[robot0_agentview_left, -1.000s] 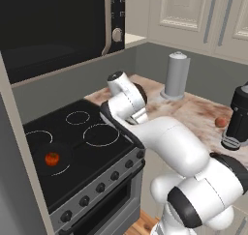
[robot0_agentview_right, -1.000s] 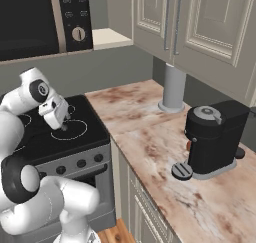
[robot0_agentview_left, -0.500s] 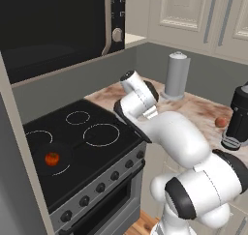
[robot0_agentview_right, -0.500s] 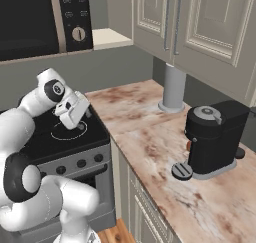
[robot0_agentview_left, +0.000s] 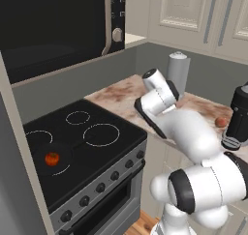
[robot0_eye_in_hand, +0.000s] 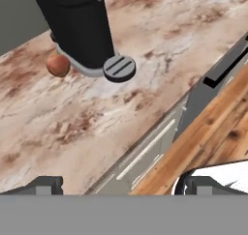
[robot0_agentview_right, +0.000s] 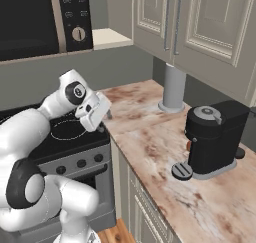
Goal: Place the pan on the front left burner on the stove. Then place the tomato and the onion in the pan and turn on the front left burner.
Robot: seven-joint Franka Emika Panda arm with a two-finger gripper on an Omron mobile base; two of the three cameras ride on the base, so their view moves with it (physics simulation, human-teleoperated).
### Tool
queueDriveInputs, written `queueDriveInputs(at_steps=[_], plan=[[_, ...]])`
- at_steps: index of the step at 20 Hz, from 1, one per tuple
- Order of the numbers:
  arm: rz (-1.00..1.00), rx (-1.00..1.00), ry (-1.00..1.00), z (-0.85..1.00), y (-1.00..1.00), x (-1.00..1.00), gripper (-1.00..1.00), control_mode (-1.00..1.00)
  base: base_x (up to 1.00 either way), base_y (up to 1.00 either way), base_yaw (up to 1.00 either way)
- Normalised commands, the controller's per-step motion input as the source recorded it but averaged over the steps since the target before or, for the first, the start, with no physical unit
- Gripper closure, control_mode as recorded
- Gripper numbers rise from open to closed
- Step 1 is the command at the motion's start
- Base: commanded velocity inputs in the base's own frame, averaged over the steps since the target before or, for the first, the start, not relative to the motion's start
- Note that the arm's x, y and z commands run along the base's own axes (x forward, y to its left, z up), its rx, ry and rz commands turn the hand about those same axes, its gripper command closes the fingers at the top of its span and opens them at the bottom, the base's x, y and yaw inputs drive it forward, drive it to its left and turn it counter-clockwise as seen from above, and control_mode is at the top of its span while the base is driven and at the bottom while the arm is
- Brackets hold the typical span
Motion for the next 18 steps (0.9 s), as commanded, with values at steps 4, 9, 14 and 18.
queueDriveInputs(at_steps=[4, 9, 14, 18], plan=[[-0.11, -0.02, -0.01, 0.0, -0.53, 0.03, -1.0, -1.0, 0.0, 0.0, 0.0], [-0.13, -0.08, -0.02, 0.0, -0.33, 0.12, -1.0, -1.0, 0.0, 0.0, 0.0], [-0.14, -0.08, -0.01, 0.0, -0.39, 0.06, -1.0, -1.0, 0.0, 0.0, 0.0], [-0.13, -0.04, 0.0, 0.0, -0.5, 0.07, -1.0, -1.0, 0.0, 0.0, 0.0]])
